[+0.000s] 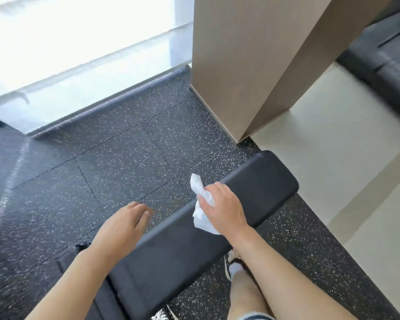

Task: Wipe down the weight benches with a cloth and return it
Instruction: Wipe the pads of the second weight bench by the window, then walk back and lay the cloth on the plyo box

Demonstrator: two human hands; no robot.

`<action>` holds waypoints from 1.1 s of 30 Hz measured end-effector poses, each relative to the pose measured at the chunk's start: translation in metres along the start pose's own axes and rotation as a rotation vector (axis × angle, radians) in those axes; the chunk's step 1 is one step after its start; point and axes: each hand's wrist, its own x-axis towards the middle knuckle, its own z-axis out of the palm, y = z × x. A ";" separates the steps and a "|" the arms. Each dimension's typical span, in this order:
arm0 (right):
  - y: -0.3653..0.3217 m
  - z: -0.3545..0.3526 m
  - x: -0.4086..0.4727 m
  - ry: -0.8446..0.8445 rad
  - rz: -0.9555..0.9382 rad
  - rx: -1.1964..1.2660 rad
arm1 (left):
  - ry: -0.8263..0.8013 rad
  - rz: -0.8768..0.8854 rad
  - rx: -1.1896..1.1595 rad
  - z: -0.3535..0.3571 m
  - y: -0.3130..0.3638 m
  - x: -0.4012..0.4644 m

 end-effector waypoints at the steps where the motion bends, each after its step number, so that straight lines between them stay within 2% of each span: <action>1: -0.018 -0.014 0.002 0.012 -0.013 -0.001 | 0.024 0.009 0.006 -0.017 0.003 -0.012; 8: -0.121 -0.099 0.002 0.112 -0.115 -0.032 | 0.237 0.079 0.029 -0.126 0.020 -0.079; 16: -0.189 -0.165 -0.003 0.226 -0.170 -0.019 | 0.426 0.146 0.022 -0.214 0.043 -0.123; 24: -0.224 -0.222 0.015 0.267 -0.244 0.016 | 0.530 0.150 -0.055 -0.263 0.087 -0.142; 33: -0.226 -0.268 0.068 0.221 -0.371 0.112 | 0.656 0.030 -0.075 -0.289 0.141 -0.138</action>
